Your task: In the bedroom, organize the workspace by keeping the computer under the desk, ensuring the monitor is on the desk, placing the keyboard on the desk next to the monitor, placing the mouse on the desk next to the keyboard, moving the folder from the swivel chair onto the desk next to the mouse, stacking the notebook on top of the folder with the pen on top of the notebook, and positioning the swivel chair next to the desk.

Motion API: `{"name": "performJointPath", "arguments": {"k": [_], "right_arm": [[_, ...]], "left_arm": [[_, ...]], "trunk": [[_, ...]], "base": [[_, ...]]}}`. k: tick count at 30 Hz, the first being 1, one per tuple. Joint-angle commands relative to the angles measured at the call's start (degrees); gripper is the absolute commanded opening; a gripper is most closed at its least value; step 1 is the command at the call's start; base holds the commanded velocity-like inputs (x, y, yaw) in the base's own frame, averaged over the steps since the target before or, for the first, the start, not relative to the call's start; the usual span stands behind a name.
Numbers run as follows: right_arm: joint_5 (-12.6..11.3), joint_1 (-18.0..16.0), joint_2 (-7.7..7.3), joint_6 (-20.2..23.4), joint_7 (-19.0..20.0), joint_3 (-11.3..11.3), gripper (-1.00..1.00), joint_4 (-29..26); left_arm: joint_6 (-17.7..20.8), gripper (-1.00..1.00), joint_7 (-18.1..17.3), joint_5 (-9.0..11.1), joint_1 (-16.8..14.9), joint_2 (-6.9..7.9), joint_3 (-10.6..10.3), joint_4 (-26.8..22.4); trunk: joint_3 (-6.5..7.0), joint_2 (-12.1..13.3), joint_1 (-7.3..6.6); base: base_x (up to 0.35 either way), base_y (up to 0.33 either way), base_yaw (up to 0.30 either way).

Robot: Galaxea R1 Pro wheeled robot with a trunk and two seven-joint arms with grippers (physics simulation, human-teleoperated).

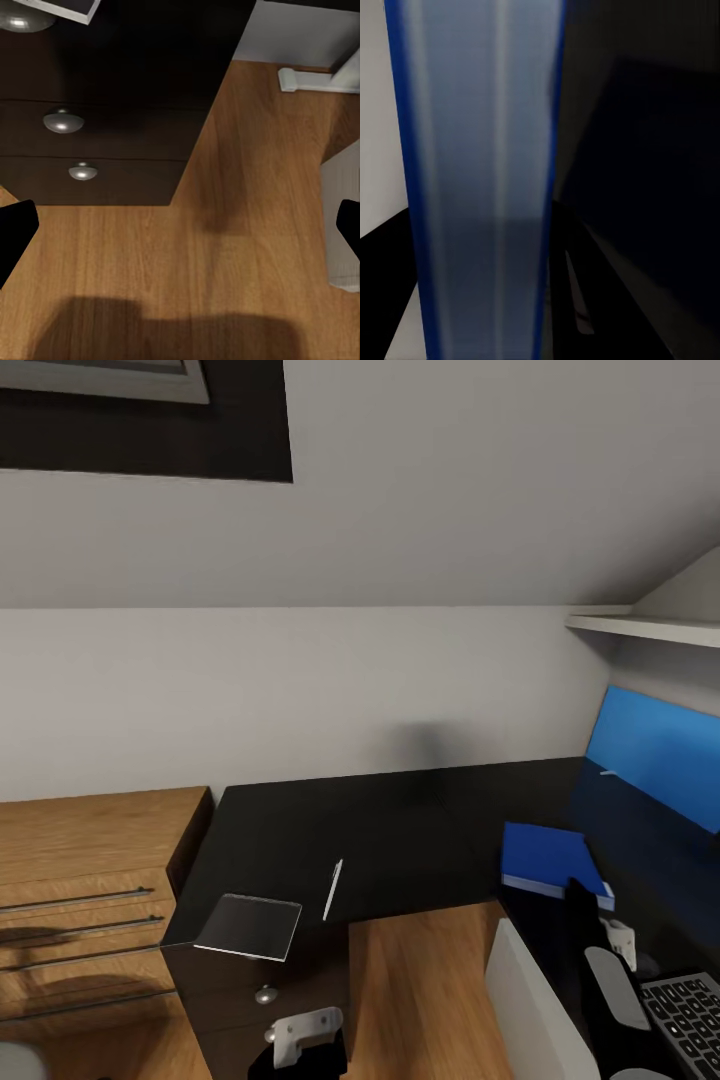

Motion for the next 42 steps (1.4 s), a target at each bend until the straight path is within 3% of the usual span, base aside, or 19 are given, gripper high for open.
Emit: {"name": "performJointPath", "arguments": {"k": [1,4,24,42], "right_arm": [[-0.64,-0.02,-0.04,-0.23,-0.2,-0.24,-1.0,-0.05],[-0.74,-0.02,-0.03,-0.21,-0.14,-1.22,-1.0,-0.01],[-0.85,-0.03,-0.08,-0.29,-0.19,-1.48,-1.0,0.29],[-0.75,-0.03,-0.13,-0.29,-0.27,-1.39,-1.0,0.35]], "left_arm": [[0.26,1.0,0.32,0.23,-0.03,0.02,-0.04,-0.1],[0.23,1.0,0.32,0.25,-0.03,0.0,0.0,-0.11],[-0.6,1.0,0.23,0.41,-0.03,-0.23,-0.25,-0.11],[-0.6,1.0,0.23,0.42,-0.03,-0.54,-0.17,-0.11]], "trunk": [[-0.05,-0.04,0.0],[-0.05,-0.04,0.0],[-0.05,-0.04,0.0],[-3.28,-7.26,3.96]], "base": [[0.0,0.0,0.0],[0.0,0.0,0.0],[0.105,0.0,0.0],[0.0,0.0,0.0]]}}
